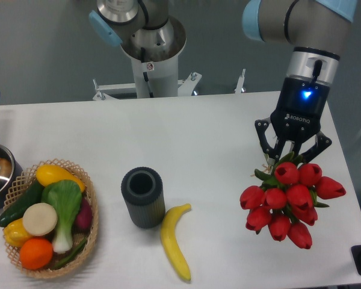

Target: Insert the flowers into the vase

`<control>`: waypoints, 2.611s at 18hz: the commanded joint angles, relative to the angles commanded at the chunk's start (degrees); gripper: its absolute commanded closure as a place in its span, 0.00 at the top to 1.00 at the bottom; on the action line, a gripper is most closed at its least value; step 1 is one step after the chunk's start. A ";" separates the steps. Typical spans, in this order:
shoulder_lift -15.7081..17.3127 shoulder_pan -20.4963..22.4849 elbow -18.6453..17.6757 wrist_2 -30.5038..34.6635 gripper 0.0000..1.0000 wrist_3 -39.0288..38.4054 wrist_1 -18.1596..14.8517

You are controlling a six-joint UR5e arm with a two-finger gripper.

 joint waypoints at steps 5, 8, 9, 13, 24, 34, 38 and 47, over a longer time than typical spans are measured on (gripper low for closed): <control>-0.44 -0.09 0.70 0.00 0.25 0.09 0.97; -0.53 -0.52 0.79 -0.78 0.25 0.18 1.06; -0.53 -0.61 0.79 -2.44 0.25 0.18 1.06; -0.79 -4.38 -0.26 -7.03 0.25 -0.18 1.06; -2.81 -9.67 -0.62 -29.51 0.25 4.83 1.41; -1.76 -10.11 -11.42 -41.74 0.25 18.81 1.41; -1.06 -10.11 -13.09 -42.19 0.25 19.07 1.58; 0.35 -9.84 -18.81 -44.21 0.25 23.99 1.58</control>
